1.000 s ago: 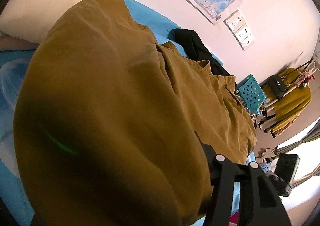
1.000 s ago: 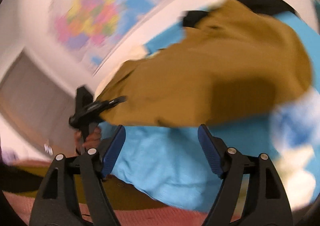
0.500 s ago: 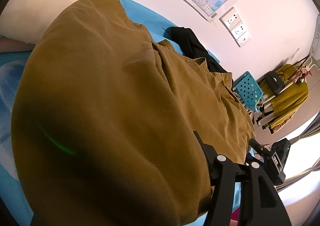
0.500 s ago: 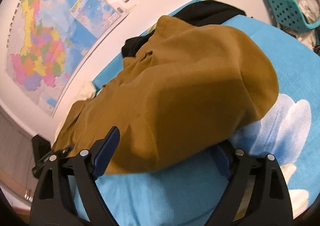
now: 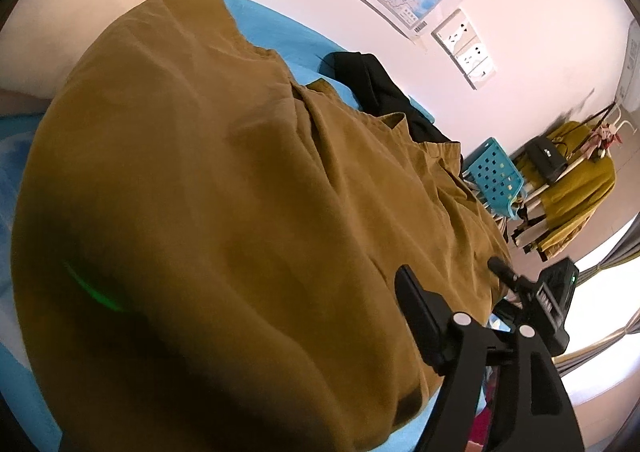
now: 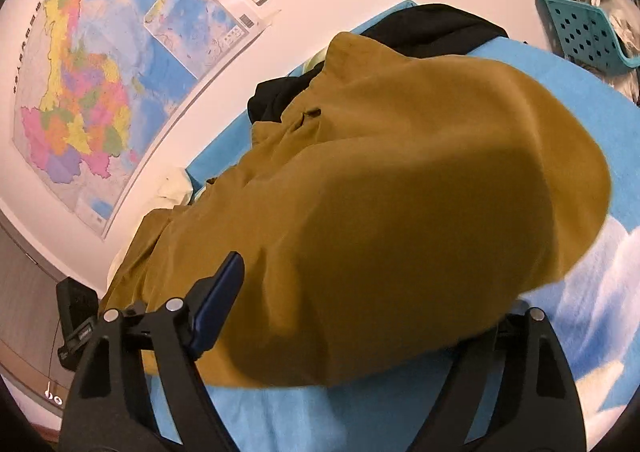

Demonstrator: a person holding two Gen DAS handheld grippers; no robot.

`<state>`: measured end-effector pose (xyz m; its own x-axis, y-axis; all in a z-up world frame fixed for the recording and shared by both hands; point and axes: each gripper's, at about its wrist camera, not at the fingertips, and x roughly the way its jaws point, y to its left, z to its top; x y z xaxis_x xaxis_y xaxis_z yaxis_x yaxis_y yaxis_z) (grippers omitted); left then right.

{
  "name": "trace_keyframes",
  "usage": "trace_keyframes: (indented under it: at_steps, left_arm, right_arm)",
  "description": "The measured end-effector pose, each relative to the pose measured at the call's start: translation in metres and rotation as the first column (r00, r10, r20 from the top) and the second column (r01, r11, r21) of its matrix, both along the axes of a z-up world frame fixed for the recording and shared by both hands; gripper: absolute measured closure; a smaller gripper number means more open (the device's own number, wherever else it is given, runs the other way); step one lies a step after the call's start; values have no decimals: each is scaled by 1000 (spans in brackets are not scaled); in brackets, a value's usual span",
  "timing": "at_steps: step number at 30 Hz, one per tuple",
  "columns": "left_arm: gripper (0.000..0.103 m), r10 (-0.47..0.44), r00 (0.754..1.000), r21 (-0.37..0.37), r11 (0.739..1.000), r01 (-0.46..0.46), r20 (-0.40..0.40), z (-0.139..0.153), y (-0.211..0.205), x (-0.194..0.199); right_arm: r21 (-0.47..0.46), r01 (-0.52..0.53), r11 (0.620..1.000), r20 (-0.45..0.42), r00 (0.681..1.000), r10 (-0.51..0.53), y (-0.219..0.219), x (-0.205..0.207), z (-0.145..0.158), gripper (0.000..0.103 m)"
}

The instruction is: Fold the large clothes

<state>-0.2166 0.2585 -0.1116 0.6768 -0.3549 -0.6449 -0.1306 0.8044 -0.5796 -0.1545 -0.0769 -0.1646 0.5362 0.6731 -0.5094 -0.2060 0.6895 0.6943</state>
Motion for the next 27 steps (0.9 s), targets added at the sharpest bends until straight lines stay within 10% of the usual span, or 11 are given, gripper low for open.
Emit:
trace_keyframes:
  at_steps: [4,10,22,27]
  left_arm:
    - [26,34,999,-12,999,-34,-6,1,1,2]
    - [27,43,999,40,998,-42,-18,3,-6,3]
    - [21,54,998,44,998,-53,-11,3,-9,6]
    - [41,87,996,101,991,-84,-28,4,-9,5]
  right_arm:
    - [14,-6,1000,12,1000,5,8,7,-1,22]
    - [13,-3,1000,-2,1000,3,0,11,-5,51]
    - [-13,-39,999,-3,999,39,15,19,-3,28]
    - [29,-23,999,-30,999,24,-1,20,-8,68]
